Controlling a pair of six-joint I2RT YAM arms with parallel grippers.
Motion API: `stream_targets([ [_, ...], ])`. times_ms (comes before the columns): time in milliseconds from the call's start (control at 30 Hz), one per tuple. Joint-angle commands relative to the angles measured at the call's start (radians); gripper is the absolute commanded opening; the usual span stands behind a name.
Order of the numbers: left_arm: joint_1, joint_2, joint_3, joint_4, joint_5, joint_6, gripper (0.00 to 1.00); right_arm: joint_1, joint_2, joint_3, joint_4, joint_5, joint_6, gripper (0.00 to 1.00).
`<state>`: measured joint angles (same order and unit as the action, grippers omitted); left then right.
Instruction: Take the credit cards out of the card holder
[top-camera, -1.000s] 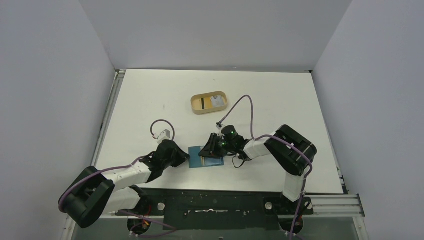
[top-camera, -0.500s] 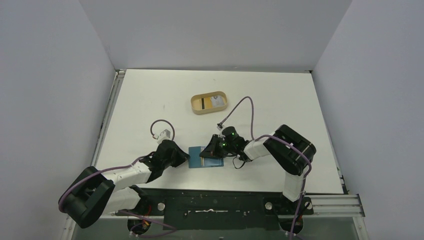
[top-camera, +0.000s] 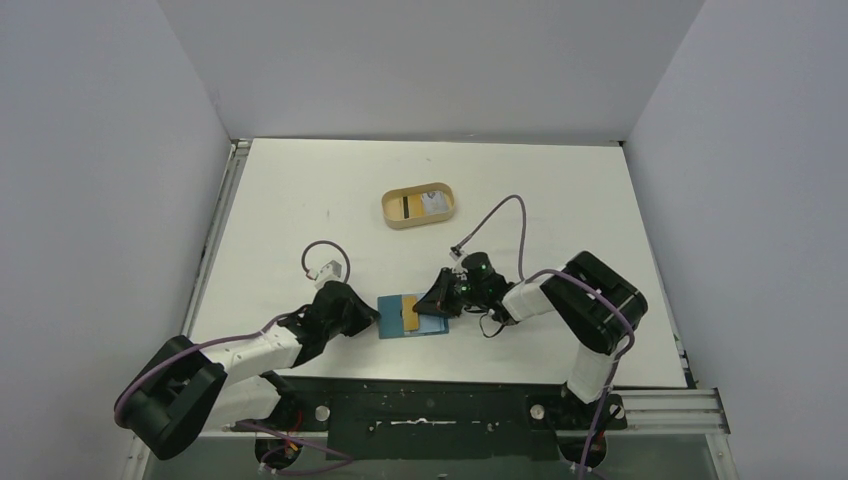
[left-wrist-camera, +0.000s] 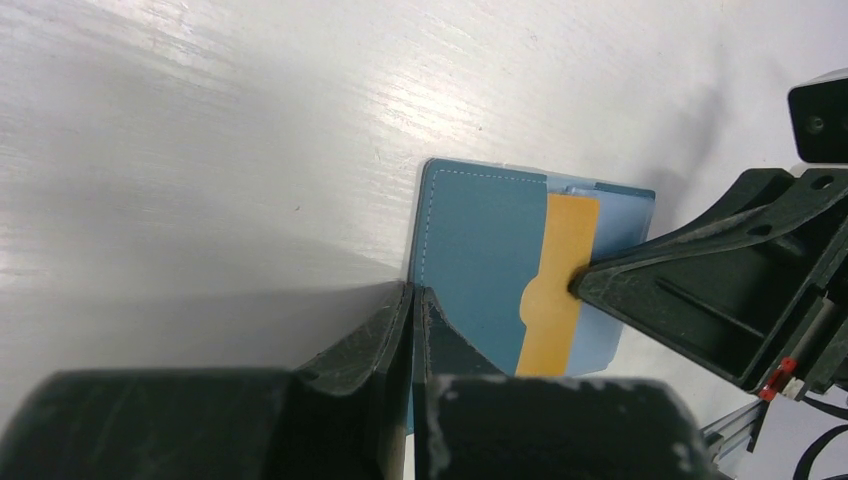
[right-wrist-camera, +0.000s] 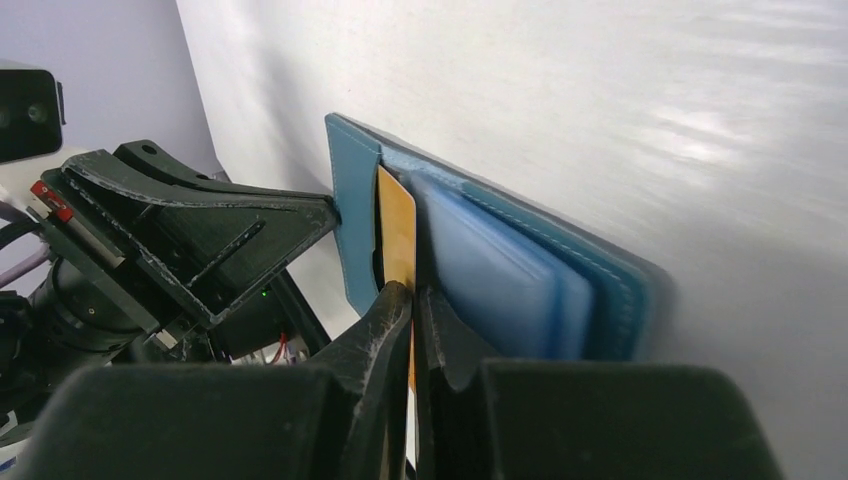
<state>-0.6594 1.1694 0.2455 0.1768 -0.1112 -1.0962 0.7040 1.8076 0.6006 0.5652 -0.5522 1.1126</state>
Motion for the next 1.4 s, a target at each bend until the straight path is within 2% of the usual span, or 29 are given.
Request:
stream_targets([
  [0, 0.000, 0.008, -0.025, -0.115, -0.022, 0.019, 0.00, -0.052, -0.059, -0.027, -0.079, 0.013, -0.075, 0.00],
  [300, 0.001, 0.013, -0.020, -0.118, -0.025, 0.021, 0.00, -0.127, -0.150, 0.005, -0.194, -0.098, -0.164, 0.00],
  [433, 0.001, 0.019, -0.015, -0.116, -0.024, 0.022, 0.00, -0.179, -0.254, 0.097, -0.386, -0.111, -0.281, 0.00],
  [533, 0.003, 0.018, -0.015, -0.116, -0.025, 0.023, 0.00, -0.223, -0.260, 0.222, -0.499, -0.136, -0.376, 0.00],
  [733, 0.005, 0.027, -0.011, -0.104, -0.021, 0.031, 0.00, -0.304, -0.049, 0.538, -0.507, -0.207, -0.410, 0.00],
  [900, 0.012, 0.008, -0.016, -0.107, -0.020, 0.036, 0.00, -0.316, 0.192, 0.859, -0.560, -0.197, -0.425, 0.00],
  [1067, 0.019, -0.028, -0.035, -0.119, -0.024, 0.034, 0.00, -0.315, 0.376, 1.109, -0.628, -0.184, -0.426, 0.00],
  [1200, 0.027, -0.047, -0.043, -0.129, -0.024, 0.035, 0.00, -0.312, 0.458, 1.230, -0.650, -0.180, -0.423, 0.00],
  [1367, 0.032, -0.046, -0.048, -0.123, -0.019, 0.033, 0.00, -0.314, 0.502, 1.292, -0.686, -0.174, -0.442, 0.00],
])
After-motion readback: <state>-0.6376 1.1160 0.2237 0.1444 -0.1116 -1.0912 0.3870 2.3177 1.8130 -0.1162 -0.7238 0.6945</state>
